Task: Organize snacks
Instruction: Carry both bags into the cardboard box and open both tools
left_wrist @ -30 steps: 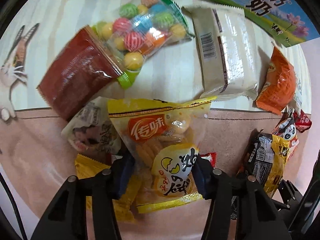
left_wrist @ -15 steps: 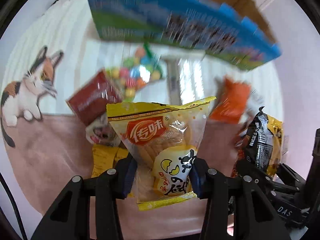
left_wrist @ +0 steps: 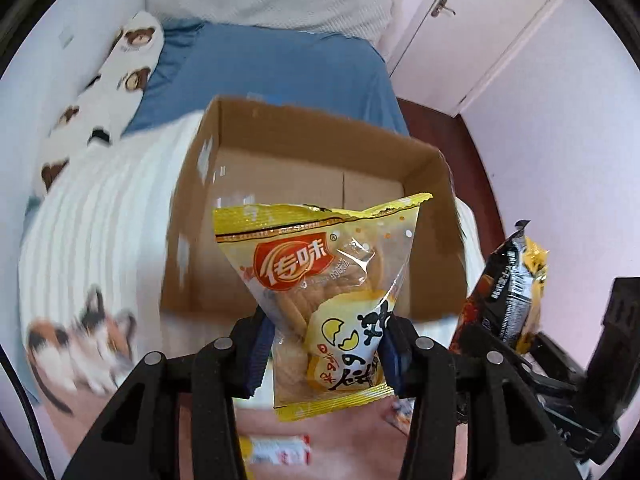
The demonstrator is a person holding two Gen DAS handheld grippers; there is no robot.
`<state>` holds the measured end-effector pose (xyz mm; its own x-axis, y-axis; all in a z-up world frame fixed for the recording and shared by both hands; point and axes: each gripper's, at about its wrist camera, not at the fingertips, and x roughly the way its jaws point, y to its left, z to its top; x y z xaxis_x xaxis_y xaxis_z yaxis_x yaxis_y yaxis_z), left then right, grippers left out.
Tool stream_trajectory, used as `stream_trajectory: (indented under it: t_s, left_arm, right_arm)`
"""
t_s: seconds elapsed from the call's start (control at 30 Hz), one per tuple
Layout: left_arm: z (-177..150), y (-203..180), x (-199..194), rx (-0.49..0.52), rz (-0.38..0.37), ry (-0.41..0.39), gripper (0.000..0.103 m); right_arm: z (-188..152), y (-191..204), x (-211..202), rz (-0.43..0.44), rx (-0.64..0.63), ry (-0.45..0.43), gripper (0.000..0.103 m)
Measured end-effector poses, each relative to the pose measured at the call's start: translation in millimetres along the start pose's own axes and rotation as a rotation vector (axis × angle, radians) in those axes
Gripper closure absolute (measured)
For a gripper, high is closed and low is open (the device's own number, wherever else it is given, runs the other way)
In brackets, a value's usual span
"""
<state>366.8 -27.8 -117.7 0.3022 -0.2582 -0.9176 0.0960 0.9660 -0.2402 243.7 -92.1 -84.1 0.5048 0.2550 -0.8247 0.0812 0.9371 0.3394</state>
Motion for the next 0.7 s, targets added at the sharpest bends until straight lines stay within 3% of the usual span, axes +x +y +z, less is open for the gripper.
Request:
stream_trajectory:
  t_s: [0.23,0.47,0.7]
  left_arm:
    - [71.8,13.8,65.0,0.023,0.044,0.113,0.06]
    - [102.4,31.1,131.4,0.049,0.125,0.211,0.06]
    - [117.9,40.8,169.9,0.038,0.132,0.254,0.059]
  right_arm:
    - [74.1,-3.9,64.5,-0.042,-0.032,0.095,0.017]
    - [104.3,-24.7,153.0,-0.086,-0.05,0.199,0.017]
    - [105.2,-40.2,210.5,-0.104,-0.055,0.261,0.017]
